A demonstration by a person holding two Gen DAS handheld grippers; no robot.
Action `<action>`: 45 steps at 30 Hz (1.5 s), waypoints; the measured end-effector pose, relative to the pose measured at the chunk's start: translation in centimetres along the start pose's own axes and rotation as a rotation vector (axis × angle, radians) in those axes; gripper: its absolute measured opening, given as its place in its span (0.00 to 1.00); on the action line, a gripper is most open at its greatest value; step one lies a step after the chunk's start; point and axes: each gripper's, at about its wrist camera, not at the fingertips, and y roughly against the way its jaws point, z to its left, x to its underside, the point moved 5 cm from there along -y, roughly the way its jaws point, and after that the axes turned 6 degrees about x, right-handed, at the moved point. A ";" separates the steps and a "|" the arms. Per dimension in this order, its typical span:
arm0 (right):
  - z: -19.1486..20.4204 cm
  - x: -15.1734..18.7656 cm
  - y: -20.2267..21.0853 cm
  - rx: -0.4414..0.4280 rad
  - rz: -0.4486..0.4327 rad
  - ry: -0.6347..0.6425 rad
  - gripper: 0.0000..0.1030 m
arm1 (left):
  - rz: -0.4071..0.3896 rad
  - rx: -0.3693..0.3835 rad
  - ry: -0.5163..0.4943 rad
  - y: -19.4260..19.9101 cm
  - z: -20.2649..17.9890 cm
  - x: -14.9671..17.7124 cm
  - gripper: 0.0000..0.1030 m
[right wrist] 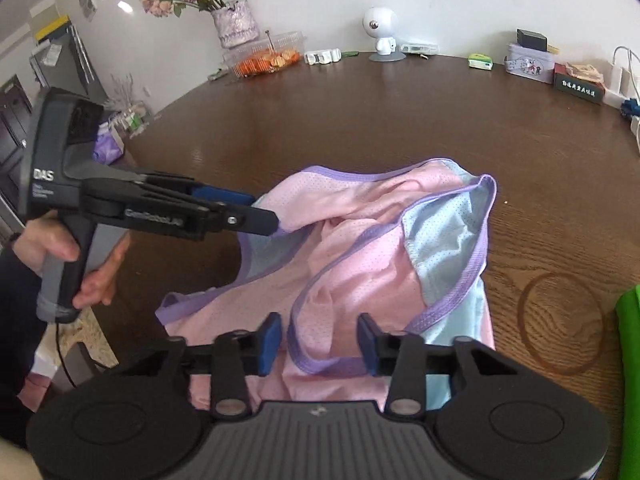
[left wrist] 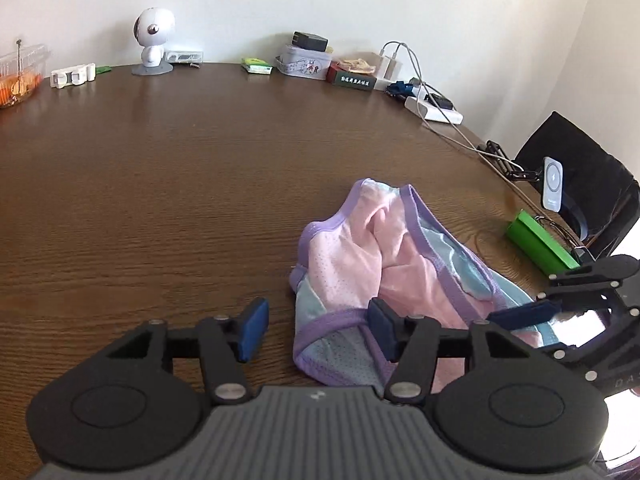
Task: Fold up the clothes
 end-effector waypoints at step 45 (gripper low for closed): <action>-4.2 5.0 8.4 0.252 -0.045 0.173 0.52 | 0.005 0.082 -0.392 -0.7 -10.4 1.7 0.64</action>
